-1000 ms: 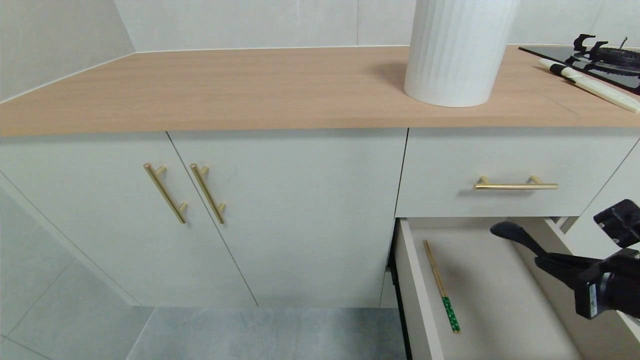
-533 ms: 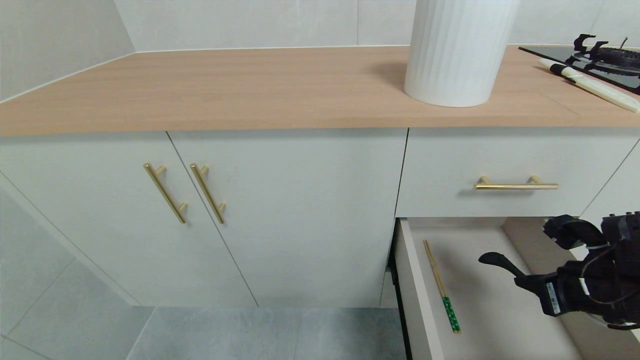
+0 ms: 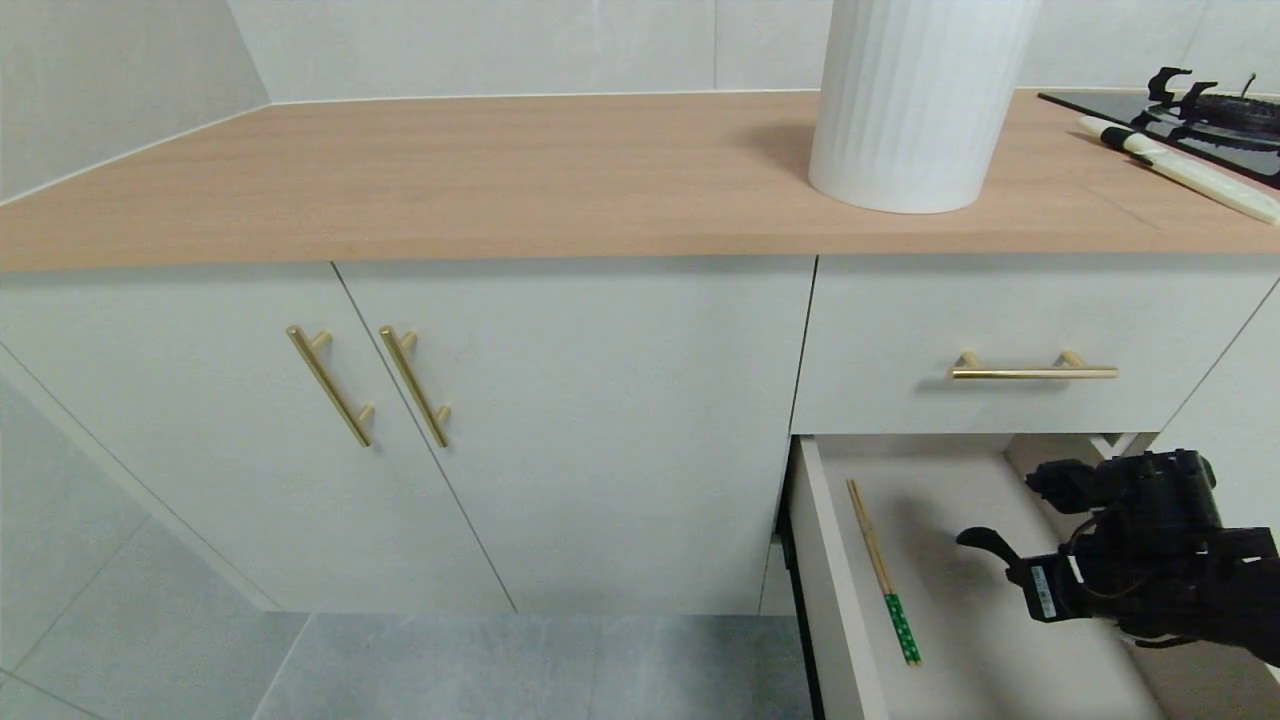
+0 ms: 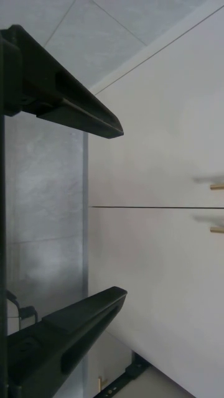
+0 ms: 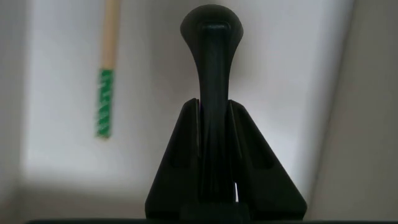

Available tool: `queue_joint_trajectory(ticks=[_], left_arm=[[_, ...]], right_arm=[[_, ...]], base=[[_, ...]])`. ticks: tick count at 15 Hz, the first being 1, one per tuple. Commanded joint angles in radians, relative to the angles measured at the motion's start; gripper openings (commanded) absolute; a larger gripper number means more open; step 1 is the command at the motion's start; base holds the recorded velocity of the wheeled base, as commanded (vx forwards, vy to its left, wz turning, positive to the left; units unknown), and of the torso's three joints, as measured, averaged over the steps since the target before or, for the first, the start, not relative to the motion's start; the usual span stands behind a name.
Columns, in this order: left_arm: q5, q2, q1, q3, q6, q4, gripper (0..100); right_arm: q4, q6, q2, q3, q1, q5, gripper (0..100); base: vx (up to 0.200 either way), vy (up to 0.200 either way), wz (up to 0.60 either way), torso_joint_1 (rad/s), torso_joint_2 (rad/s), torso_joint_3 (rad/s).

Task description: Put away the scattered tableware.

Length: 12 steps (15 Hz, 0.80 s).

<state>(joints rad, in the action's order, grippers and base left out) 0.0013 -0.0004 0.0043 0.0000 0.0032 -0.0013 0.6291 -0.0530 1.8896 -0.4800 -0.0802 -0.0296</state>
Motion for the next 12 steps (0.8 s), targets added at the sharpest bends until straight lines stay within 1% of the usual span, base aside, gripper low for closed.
queue_joint_trajectory(ticks=[1,3,7,10,12], left_arm=[[0.000,0.000,0.000,0.000,0.000,0.000,100],[0.000,0.000,0.000,0.000,0.000,0.000,100],[0.000,0.000,0.000,0.000,0.000,0.000,100],[0.000,0.000,0.000,0.000,0.000,0.000,100],[0.000,0.000,0.000,0.000,0.000,0.000,100]], right_arm=[[0.132,0.013,0.172,0.020,0.000,-0.020,0],[0.192,0.015,0.201,0.032,0.002,-0.038,0],[0.215,0.013,0.250,0.032,0.002,-0.067,0],[0.271,0.013,0.258,0.043,0.000,-0.070,0],[0.271,0.013,0.256,0.044,0.002,-0.070,0]], base=[[0.000,0.000,0.00,0.000,0.00,0.000],[0.000,0.000,0.00,0.000,0.00,0.000],[0.000,0.000,0.00,0.000,0.00,0.000],[0.000,0.000,0.00,0.000,0.00,0.000],[0.000,0.000,0.00,0.000,0.00,0.000]])
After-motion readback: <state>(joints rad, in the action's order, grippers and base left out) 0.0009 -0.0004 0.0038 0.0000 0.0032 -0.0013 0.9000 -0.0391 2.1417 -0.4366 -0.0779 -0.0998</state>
